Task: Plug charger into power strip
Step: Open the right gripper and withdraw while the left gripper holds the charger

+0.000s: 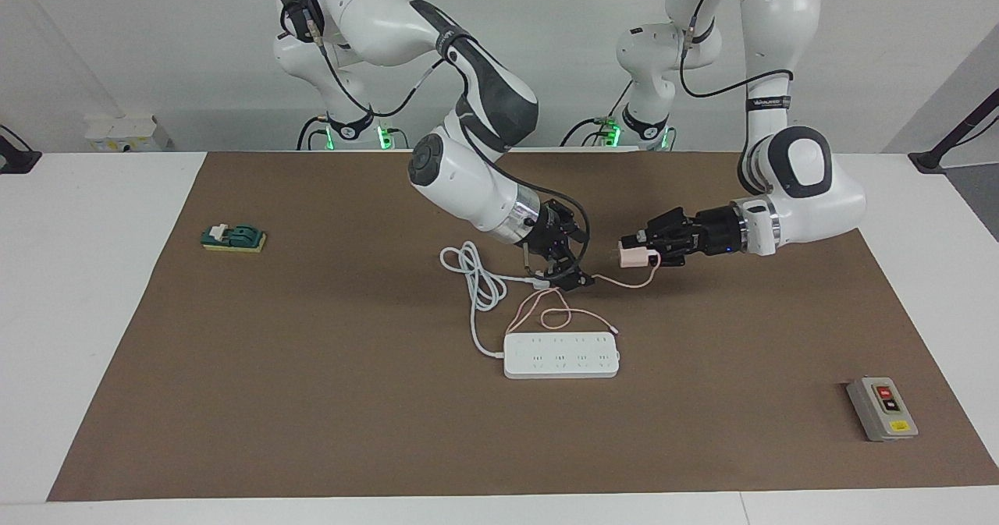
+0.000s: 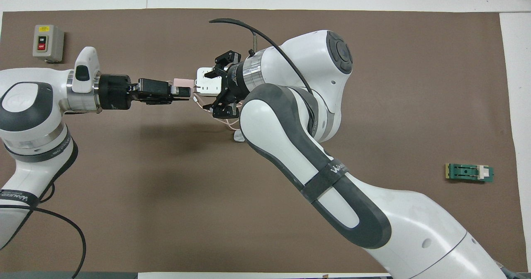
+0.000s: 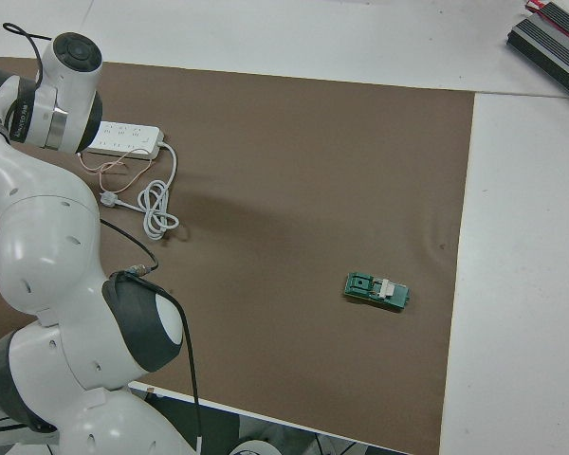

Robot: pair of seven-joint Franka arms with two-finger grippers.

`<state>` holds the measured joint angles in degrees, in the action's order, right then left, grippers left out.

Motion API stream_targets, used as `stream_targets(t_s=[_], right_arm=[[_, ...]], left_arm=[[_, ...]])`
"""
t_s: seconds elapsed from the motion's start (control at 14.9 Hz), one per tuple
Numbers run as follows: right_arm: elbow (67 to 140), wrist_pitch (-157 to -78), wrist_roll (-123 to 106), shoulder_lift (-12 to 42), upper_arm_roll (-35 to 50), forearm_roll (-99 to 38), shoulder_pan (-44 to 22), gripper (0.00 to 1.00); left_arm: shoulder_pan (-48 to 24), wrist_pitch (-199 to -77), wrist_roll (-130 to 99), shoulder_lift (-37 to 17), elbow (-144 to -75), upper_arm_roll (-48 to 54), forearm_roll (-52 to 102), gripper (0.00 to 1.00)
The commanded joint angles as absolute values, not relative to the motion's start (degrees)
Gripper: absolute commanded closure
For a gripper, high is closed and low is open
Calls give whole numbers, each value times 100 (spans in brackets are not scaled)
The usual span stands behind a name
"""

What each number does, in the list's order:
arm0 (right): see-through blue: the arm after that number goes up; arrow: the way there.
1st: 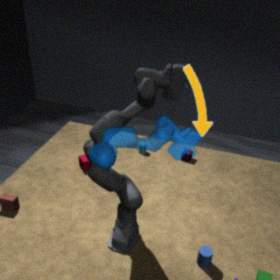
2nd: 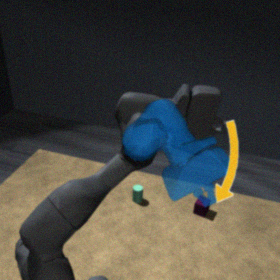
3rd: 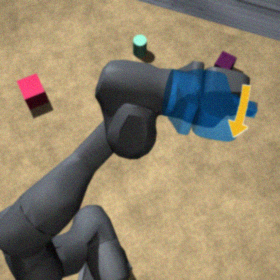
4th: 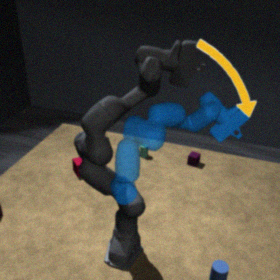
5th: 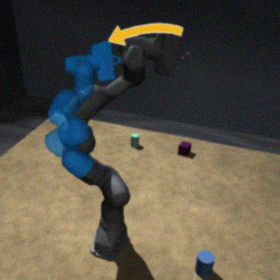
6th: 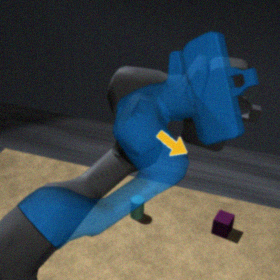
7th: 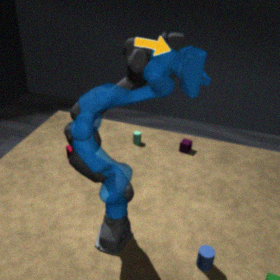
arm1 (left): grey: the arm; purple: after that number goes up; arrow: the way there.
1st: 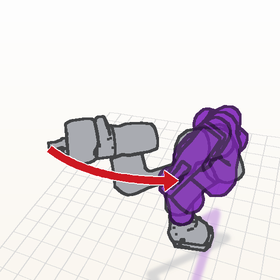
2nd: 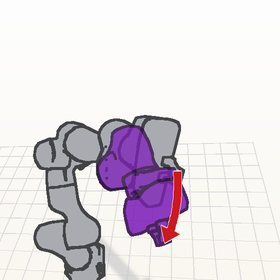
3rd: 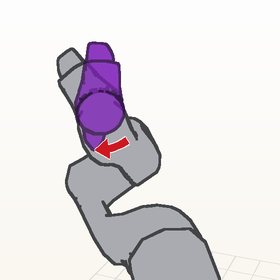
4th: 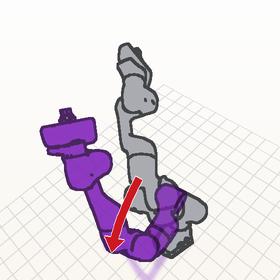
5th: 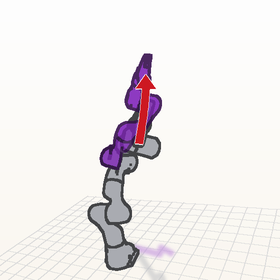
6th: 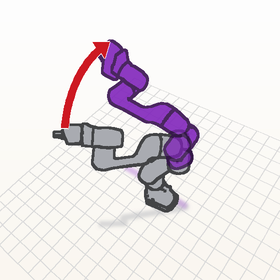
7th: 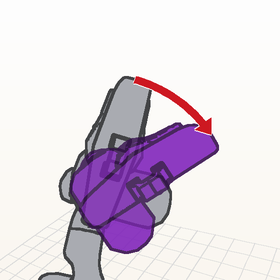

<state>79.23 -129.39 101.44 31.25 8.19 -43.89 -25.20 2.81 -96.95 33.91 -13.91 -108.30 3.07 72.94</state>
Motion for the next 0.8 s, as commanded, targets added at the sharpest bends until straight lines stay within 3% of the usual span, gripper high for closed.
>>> stream_targets(t_s=[0.0, 0.47, 0.74], right_arm=[[7945, -12824, 10266, 3059, 800, -4377, -2409, 0], [7901, -11911, 9951, 2471, 800, -3544, -1373, 0], [7910, -11103, 8617, 2110, 800, -3095, -617, 0]], left_arm=[[535, -9370, 3463, -1608, -10434, 325, 6866, 100], [721, -9483, 3472, -1635, -9564, 316, 4987, 100], [336, -9851, 3664, -1732, -9308, 334, 3518, 100]])
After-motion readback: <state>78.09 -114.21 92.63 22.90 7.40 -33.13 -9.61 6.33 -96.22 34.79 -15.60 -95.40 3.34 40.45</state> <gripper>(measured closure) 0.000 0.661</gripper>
